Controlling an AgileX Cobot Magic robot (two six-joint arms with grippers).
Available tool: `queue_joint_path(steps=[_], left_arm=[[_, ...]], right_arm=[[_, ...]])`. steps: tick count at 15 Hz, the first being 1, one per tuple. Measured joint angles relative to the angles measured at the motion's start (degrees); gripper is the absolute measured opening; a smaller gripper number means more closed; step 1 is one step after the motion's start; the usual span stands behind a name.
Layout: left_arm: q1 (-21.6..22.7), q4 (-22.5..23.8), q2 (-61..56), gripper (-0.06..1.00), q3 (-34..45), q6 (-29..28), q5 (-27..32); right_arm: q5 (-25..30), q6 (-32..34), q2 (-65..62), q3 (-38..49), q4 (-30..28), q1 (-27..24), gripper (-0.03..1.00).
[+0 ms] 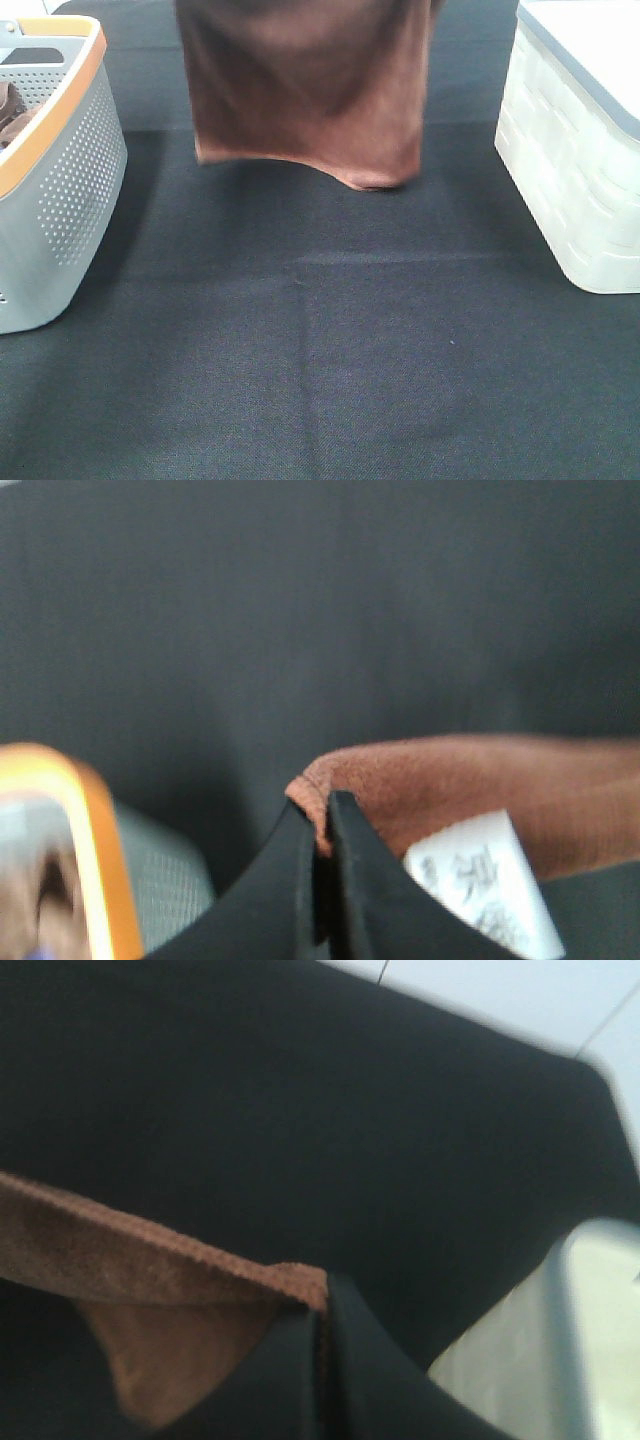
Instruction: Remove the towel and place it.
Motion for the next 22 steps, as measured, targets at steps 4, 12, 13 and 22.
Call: queue_joint_path(steps=[4, 12, 13, 22], left_arm=[[0.0, -5.3, 2.0, 0.01, 1.1, 1.5, 15.7], [-1.0, -19.6, 3.3, 0.01, 10.9, 6.7, 18.2], [-1.0, -19.6, 3.3, 0.01, 10.9, 6.7, 18.2], [-10.8, -17.1, 2.7, 0.01, 27.7, 7.4, 18.4]], right_arm=[[7.4, -9.3, 0.2, 2.9, 14.8, 0.0, 0.00], [22.5, -20.0, 1.1, 5.7, 26.1, 0.0, 0.00], [22.5, -20.0, 1.1, 5.7, 26.1, 0.0, 0.00], [23.8, -24.4, 1.4, 20.7, 35.5, 0.0, 0.00]])
